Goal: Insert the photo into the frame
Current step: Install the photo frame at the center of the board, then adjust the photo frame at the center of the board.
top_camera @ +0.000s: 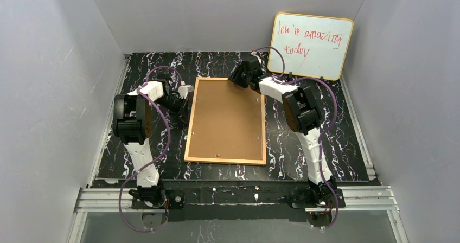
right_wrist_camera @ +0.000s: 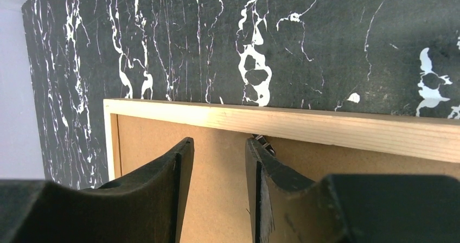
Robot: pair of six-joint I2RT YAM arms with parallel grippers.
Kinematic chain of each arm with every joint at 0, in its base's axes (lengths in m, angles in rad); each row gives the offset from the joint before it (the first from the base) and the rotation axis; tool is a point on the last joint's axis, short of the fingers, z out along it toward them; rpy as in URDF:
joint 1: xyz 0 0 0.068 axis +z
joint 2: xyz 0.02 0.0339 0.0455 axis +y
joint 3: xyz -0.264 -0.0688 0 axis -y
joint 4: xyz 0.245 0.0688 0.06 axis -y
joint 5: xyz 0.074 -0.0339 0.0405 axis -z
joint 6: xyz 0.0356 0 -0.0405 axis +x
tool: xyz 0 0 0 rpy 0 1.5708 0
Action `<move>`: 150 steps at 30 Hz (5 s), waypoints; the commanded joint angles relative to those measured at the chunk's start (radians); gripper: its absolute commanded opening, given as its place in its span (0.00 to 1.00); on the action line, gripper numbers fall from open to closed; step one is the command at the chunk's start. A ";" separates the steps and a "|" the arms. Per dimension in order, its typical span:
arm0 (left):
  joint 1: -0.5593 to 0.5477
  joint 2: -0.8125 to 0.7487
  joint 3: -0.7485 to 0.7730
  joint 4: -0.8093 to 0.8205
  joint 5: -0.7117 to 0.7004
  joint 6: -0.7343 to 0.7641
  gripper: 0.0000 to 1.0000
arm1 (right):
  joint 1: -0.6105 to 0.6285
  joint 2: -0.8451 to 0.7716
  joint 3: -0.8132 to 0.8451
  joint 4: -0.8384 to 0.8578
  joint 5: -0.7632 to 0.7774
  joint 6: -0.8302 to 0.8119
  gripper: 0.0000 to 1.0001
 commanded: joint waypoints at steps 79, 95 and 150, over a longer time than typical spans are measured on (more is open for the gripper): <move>0.232 0.255 0.587 -0.107 -0.438 0.069 0.22 | -0.085 -1.068 -0.965 -0.310 -0.274 0.003 0.99; 0.183 0.007 0.011 -0.169 -0.344 0.408 0.18 | -0.098 -0.748 -0.904 -0.168 -0.304 -0.043 0.99; 0.157 0.217 0.335 0.135 -0.168 -0.106 0.20 | -0.222 -0.831 -1.015 -0.116 -0.550 0.014 0.99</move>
